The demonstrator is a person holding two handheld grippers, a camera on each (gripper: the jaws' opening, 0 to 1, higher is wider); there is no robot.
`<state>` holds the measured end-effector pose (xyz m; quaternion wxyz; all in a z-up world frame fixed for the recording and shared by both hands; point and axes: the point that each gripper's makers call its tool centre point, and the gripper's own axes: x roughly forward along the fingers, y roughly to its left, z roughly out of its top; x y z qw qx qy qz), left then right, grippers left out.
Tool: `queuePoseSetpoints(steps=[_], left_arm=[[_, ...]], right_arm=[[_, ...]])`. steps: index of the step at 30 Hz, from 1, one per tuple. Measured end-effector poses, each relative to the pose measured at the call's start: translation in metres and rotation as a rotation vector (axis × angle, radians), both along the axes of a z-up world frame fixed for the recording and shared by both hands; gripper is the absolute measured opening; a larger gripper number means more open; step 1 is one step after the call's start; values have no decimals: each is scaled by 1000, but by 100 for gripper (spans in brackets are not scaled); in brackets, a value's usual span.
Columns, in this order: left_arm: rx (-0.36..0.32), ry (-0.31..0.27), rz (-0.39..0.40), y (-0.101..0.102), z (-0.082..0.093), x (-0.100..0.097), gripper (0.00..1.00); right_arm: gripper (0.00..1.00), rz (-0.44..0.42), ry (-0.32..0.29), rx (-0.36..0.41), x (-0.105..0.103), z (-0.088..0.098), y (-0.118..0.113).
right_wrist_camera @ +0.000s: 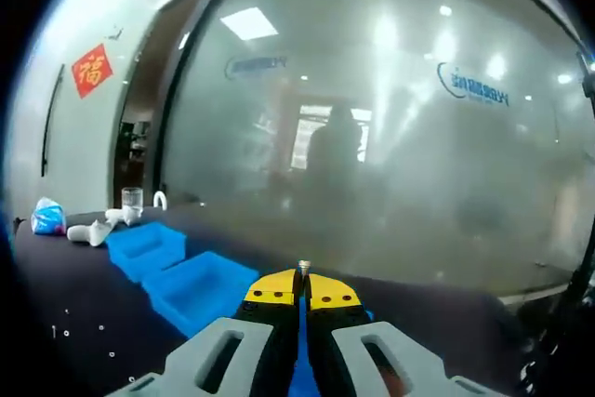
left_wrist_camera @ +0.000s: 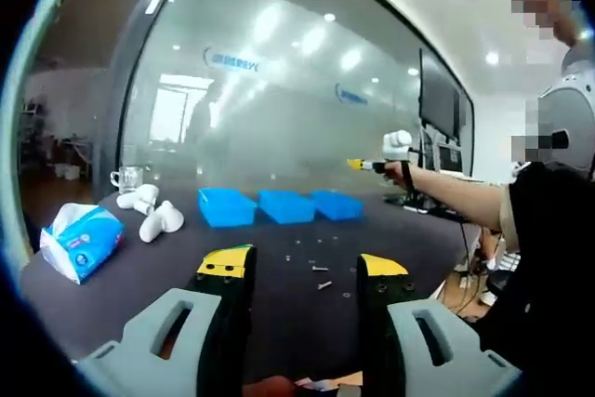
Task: Sort the screws, nuts, and washers into the corresponding bins
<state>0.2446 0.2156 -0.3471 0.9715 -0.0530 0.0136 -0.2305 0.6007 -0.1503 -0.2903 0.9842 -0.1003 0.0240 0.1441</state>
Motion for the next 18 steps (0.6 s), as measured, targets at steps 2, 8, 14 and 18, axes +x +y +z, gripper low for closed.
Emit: queuePoseSetpoints(steps=[2,8,14,18], left_arm=[[0,-1,3,1,0,0,38],[-2,2,12,4,-2,1,38],[1,-4,7,1,1,2,37],[4,-2,6,0,0,1,37]], right_arm=[[0,-7,5,-2,2,-2,-1],[0,-23,15,-42,0,-10,-6],[1,-33,1,-17,2,-5,-13],[25,-34,-21,-31,2,-3,-14]])
